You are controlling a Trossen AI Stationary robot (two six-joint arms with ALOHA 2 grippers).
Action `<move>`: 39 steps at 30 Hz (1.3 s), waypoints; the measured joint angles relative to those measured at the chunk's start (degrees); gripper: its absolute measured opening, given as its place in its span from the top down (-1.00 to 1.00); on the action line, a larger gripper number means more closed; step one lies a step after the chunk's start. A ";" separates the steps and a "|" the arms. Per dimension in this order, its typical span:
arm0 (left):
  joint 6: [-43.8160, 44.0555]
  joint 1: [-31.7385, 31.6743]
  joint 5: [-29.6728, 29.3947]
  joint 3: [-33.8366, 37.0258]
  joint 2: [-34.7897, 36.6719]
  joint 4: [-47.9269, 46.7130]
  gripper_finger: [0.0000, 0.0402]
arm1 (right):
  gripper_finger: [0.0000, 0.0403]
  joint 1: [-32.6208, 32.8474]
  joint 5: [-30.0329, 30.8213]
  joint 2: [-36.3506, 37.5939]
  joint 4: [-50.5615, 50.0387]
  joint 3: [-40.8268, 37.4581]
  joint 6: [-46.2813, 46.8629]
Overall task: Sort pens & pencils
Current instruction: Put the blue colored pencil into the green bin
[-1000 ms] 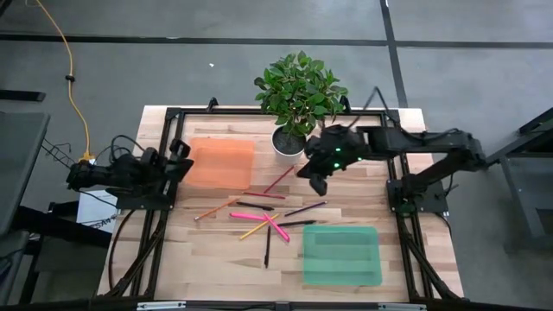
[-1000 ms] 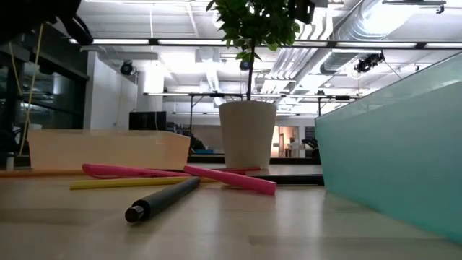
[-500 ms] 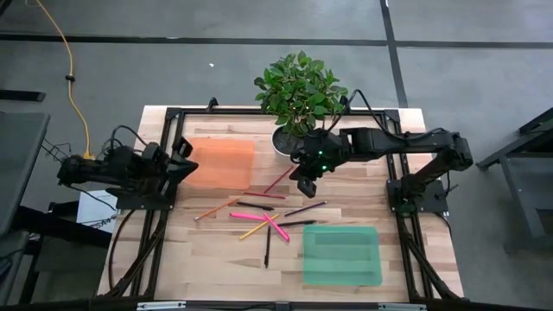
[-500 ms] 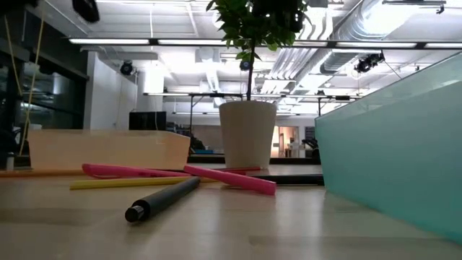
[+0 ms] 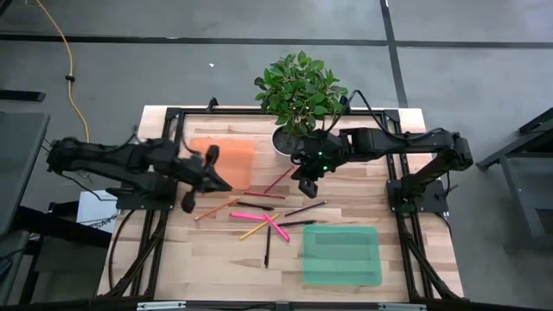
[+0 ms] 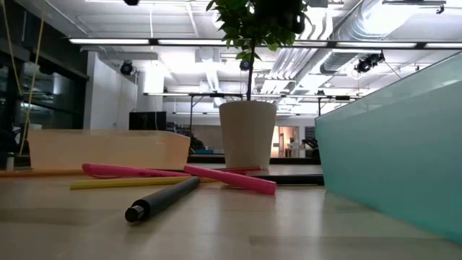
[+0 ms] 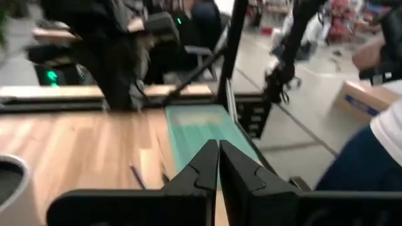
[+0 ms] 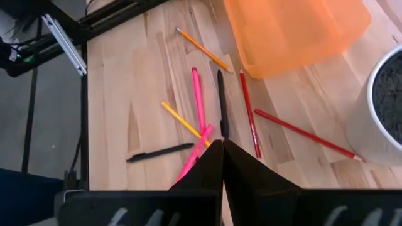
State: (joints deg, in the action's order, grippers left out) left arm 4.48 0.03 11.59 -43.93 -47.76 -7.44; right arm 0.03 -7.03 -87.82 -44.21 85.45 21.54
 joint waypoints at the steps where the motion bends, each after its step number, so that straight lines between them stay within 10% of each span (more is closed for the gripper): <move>1: 0.02 0.00 0.96 -0.17 -1.58 0.03 0.97 | 1.00 0.00 0.00 -0.01 -0.56 -0.02 0.00; 19: 3.49 0.48 4.06 -0.36 -13.04 1.61 0.97 | 1.00 3.70 -0.05 -4.74 -1.00 -0.08 -2.55; 39: 5.42 13.34 -15.62 -0.36 -12.97 2.01 0.97 | 1.00 3.89 -1.73 -6.74 -0.44 -0.08 -3.78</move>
State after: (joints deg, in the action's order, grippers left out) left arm 9.90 13.37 -4.04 -44.29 -60.73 -5.43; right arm 3.92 -8.76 -94.56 -44.65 85.36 17.76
